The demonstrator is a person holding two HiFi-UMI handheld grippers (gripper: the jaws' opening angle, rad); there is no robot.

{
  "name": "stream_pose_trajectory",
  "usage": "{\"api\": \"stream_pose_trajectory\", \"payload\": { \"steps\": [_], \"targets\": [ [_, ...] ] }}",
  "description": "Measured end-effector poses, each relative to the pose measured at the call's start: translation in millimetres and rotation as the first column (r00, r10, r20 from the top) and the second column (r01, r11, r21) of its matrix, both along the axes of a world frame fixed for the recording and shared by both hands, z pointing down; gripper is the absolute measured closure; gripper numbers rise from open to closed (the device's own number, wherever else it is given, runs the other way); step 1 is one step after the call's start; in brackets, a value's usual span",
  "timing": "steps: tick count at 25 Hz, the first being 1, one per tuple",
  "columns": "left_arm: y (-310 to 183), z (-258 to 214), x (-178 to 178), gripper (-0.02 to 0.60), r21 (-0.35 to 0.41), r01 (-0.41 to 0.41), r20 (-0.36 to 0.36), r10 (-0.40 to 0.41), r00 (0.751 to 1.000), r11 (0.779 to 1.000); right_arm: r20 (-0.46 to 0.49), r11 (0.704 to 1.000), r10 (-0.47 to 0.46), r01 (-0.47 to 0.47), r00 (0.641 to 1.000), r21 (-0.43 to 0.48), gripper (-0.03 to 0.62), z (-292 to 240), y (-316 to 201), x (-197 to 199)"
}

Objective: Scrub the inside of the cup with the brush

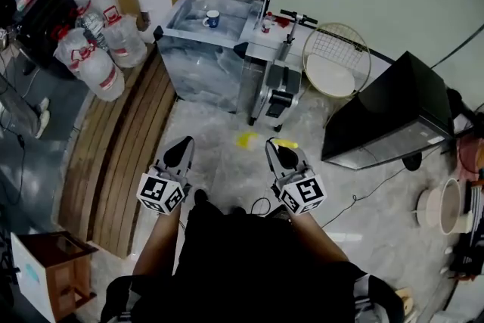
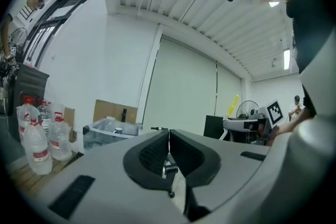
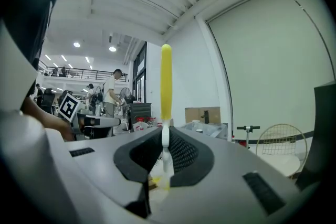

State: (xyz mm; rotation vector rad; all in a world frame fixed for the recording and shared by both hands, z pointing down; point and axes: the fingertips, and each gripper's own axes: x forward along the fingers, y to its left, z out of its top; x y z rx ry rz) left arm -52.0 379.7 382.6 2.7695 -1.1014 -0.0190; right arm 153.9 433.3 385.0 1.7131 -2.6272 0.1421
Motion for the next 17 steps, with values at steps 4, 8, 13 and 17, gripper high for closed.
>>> {"api": "stream_pose_trajectory", "payload": {
  "steps": [4,8,13,17],
  "targets": [
    [28.4,10.7,8.0,0.561,-0.024,0.018,0.008,-0.018,1.000,1.000,0.012,1.000,-0.012,0.012,1.000,-0.016,0.554,8.6,18.0,7.8],
    [48.0,13.3,9.7,0.561,-0.037,0.029,0.043,-0.028,0.999,0.999,0.028,0.999,-0.032,0.032,0.999,0.007,0.554,1.3,31.0,7.2],
    [54.5,-1.2,9.4,0.561,-0.023,0.038,0.063,-0.036,0.997,0.999,0.071,0.999,-0.036,0.035,0.997,0.012,0.554,1.5,37.5,12.9],
    [57.8,-17.3,15.2,0.561,0.012,0.040,0.071,-0.041,0.997,0.999,0.075,0.999,-0.045,0.045,0.996,-0.006,0.554,10.3,41.7,20.5]
  ]
}}
